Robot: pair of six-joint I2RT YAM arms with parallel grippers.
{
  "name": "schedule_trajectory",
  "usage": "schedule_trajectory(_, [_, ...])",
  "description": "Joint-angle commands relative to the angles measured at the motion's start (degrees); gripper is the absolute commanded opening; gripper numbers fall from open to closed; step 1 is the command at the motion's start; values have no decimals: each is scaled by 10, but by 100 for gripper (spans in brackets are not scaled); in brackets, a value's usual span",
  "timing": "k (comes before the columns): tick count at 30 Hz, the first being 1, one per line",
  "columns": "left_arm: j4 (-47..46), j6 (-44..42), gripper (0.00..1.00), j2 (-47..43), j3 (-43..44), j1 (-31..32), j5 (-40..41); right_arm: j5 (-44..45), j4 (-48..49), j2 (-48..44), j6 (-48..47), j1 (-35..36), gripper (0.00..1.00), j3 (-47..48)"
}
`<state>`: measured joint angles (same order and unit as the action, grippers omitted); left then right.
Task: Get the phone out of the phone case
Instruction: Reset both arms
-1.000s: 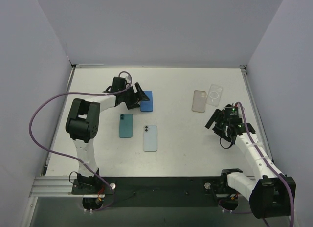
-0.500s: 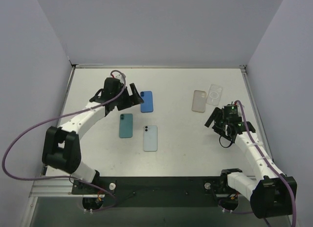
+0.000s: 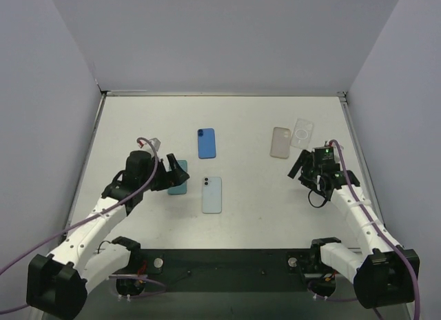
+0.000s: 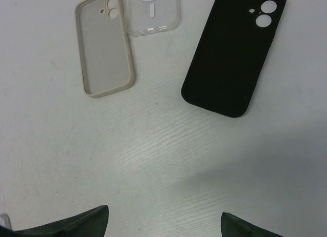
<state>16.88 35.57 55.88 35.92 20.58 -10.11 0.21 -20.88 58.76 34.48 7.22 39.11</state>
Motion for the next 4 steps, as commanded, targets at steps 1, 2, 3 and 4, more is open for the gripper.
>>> schedule_trajectory(1, [21,1,96,-37,0,1,36,23,-17,-1,-14,2,82,19])
schedule_trajectory(2, [22,4,96,-40,1,1,35,22,-16,2,-15,3,82,21])
schedule_trajectory(3, [22,6,95,-42,2,1,34,22,-15,2,-14,3,82,23])
schedule_trajectory(4, [21,11,96,-44,2,1,34,23,-14,0,-13,4,82,24])
